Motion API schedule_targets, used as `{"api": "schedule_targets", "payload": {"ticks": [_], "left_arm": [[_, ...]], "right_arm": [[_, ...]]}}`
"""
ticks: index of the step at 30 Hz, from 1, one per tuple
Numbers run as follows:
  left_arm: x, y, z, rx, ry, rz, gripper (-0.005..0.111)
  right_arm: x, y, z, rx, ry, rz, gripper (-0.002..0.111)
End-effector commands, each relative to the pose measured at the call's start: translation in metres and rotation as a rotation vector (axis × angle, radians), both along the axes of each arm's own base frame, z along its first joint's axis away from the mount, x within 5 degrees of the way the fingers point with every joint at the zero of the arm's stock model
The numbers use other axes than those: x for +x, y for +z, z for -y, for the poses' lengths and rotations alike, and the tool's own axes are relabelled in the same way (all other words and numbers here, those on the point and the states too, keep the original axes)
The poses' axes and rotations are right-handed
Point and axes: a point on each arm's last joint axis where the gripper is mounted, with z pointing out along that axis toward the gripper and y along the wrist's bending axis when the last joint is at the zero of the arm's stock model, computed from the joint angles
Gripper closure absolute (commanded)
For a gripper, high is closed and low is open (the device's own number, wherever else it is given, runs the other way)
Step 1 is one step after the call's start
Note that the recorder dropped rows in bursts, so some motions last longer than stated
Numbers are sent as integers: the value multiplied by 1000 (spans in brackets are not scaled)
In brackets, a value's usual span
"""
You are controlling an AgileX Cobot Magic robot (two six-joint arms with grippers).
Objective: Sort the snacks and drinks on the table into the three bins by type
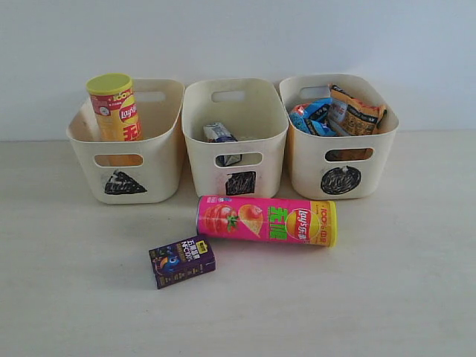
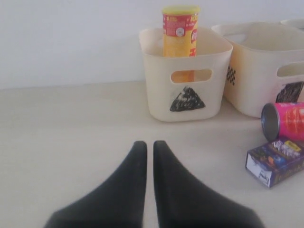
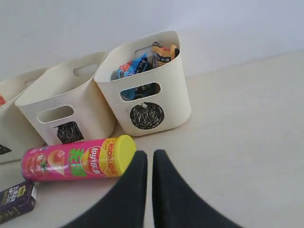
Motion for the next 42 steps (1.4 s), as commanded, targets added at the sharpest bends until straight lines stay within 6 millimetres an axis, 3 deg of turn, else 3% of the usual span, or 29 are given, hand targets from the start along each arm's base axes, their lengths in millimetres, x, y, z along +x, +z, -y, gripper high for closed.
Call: {"api": "schedule_targets", "payload": {"ticks": [1, 6, 13, 17, 20, 24, 28, 31, 42], "left_arm": [[1, 20, 0, -74, -3, 223, 103], [-7, 51, -2, -251, -17, 562, 103], [-18, 69, -3, -508, -96, 775, 103], [-19, 70, -4, -541, -103, 782, 103], [-18, 69, -6, -729, -122, 755, 103], [-17, 69, -5, -843, -155, 725, 103], [-11, 61, -4, -1004, -152, 574, 103], [-11, 67, 0, -941, -151, 513, 103], [-18, 99, 13, -670, -270, 551, 103]], "right_arm": [[-1, -4, -1, -12, 9, -25, 108], [-1, -5, -1, -168, 37, -8, 108], [-1, -5, -1, -239, 48, 7, 108], [-1, -6, -1, -248, 51, 7, 108], [-1, -6, -1, -246, 50, 7, 108], [-1, -6, -1, -246, 50, 7, 108], [-1, -6, -1, -246, 50, 7, 108], [-1, -5, -1, -246, 50, 8, 108], [-2, -5, -1, -244, 51, 17, 108]]}}
